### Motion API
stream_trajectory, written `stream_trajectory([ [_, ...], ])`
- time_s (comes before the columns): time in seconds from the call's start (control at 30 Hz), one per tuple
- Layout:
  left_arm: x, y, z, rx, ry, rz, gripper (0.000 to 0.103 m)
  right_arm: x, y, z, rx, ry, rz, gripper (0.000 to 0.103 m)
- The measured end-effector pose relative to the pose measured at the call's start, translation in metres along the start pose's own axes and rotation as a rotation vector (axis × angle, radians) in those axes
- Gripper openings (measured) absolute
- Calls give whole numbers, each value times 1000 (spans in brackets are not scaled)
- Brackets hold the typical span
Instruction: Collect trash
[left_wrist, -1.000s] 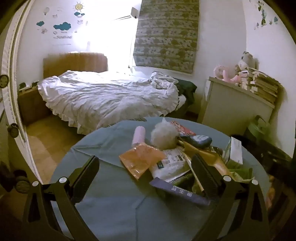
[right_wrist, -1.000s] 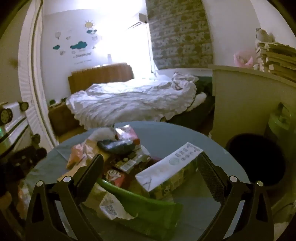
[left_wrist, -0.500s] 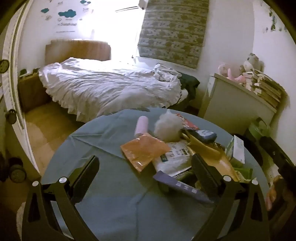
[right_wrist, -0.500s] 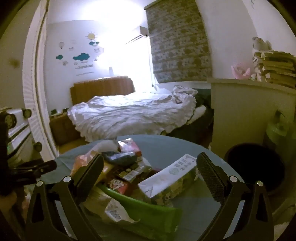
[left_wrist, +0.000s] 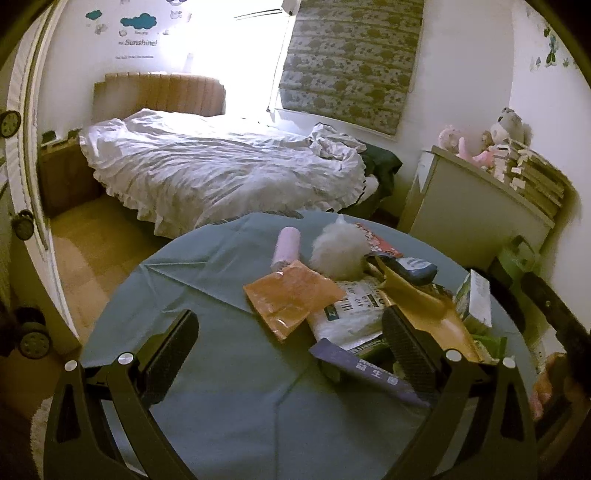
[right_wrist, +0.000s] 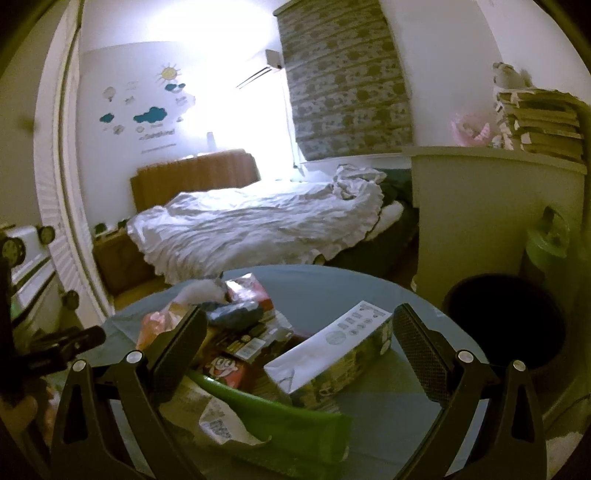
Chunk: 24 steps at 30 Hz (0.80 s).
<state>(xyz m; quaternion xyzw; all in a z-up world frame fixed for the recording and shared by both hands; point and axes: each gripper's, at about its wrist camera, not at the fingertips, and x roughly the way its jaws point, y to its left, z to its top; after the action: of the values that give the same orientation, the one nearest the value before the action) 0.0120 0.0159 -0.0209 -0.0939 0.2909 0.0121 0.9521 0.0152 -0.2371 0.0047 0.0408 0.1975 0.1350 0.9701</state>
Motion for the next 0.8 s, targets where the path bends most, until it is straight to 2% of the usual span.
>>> stream_trajectory([
  [0.8, -1, 2, -2, -8, -20, 12, 98, 2, 6, -3, -22, -1, 1, 99],
])
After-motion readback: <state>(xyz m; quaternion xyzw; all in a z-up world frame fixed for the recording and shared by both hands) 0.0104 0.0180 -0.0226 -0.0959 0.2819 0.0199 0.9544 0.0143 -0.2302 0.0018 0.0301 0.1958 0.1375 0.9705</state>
